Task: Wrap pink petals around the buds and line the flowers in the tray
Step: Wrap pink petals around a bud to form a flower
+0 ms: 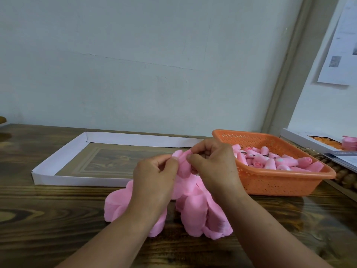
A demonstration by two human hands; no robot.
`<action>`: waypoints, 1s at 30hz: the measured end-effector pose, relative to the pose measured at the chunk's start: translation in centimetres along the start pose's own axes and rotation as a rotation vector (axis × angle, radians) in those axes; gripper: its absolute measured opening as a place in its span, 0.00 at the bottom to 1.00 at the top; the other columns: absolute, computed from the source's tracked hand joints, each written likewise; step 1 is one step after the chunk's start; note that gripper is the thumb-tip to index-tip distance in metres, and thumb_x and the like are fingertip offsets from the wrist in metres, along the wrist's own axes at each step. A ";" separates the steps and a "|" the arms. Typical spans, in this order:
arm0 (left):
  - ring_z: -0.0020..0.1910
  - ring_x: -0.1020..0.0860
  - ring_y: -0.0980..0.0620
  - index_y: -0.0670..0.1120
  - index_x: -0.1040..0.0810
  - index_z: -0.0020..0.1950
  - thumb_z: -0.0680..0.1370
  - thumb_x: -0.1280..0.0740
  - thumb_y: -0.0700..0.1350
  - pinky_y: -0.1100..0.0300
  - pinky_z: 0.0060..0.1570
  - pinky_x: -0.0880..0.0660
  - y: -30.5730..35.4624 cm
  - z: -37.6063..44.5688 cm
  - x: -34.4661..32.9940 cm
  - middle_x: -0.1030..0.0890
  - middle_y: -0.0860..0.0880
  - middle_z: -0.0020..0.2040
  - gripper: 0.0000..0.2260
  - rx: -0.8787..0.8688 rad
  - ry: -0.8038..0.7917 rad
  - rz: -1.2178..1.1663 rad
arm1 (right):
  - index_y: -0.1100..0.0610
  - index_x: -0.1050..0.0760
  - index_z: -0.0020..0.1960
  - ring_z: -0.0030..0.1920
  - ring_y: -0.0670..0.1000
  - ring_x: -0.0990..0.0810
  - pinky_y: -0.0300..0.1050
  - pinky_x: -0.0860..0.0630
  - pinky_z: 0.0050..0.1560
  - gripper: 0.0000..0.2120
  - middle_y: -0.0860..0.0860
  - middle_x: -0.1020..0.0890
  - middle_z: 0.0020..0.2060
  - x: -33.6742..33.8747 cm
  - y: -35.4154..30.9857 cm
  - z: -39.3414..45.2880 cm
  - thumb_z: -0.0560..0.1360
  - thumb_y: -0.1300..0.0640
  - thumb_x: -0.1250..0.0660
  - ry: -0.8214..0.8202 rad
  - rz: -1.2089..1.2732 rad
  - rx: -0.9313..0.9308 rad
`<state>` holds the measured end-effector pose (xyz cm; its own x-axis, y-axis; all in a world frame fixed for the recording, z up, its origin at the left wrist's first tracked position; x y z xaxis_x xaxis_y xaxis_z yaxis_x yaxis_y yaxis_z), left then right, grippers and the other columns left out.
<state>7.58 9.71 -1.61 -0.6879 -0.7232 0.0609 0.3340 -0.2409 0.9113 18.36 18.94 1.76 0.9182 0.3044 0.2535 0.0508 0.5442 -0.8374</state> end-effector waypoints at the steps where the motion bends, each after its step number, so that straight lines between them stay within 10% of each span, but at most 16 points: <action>1: 0.27 0.32 0.56 0.44 0.17 0.35 0.78 0.36 0.44 0.60 0.28 0.33 0.1 0.0 0.1 0.23 0.46 0.27 0.14 -0.019 0.009 0.021 | 0.54 0.25 0.32 0.33 0.55 0.23 0.55 0.22 0.40 0.14 0.56 0.20 0.30 0.0 -0.1 0.0 0.67 0.72 0.35 -0.001 -0.010 0.006; 12: 0.35 0.21 0.50 0.51 0.17 0.35 0.77 0.32 0.46 0.51 0.38 0.22 1.2 0.3 0.6 0.18 0.52 0.32 0.11 -0.066 0.045 0.010 | 0.53 0.26 0.31 0.36 0.60 0.20 0.57 0.21 0.41 0.14 0.57 0.19 0.31 -0.1 -0.5 -0.1 0.66 0.71 0.36 -0.007 -0.062 0.038; 18: 0.37 0.19 0.57 0.52 0.16 0.36 0.77 0.32 0.44 0.66 0.37 0.24 1.2 0.3 0.1 0.16 0.55 0.34 0.11 -0.058 -0.024 -0.016 | 0.53 0.25 0.31 0.37 0.63 0.20 0.59 0.21 0.40 0.15 0.58 0.19 0.31 -0.2 -0.4 0.0 0.67 0.71 0.34 -0.037 -0.054 0.026; 23: 0.44 0.18 0.46 0.50 0.15 0.40 0.79 0.37 0.39 0.47 0.48 0.21 0.5 0.3 -0.3 0.16 0.47 0.38 0.14 0.032 -0.059 -0.090 | 0.53 0.26 0.29 0.34 0.56 0.23 0.59 0.21 0.41 0.16 0.53 0.21 0.28 0.3 -0.1 0.2 0.66 0.73 0.35 0.000 -0.020 -0.003; 30: 0.43 0.16 0.51 0.54 0.14 0.40 0.77 0.32 0.37 0.51 0.48 0.19 0.0 0.6 -0.4 0.14 0.52 0.39 0.14 0.083 -0.098 -0.152 | 0.53 0.25 0.31 0.38 0.61 0.20 0.59 0.21 0.43 0.14 0.57 0.19 0.32 0.0 0.0 0.1 0.68 0.71 0.35 -0.025 -0.006 -0.009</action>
<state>7.51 10.38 -1.42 -0.7870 -0.6154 -0.0439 0.1704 -0.2852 0.9432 18.35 19.02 1.86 0.9076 0.3209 0.2708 0.0599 0.5393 -0.8400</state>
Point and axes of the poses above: each hand's wrist, its own z-axis towards the middle knuckle, its own x-axis out of the back of the hand, y = z × x, the point moved 8 cm from there along z, towards the middle knuckle
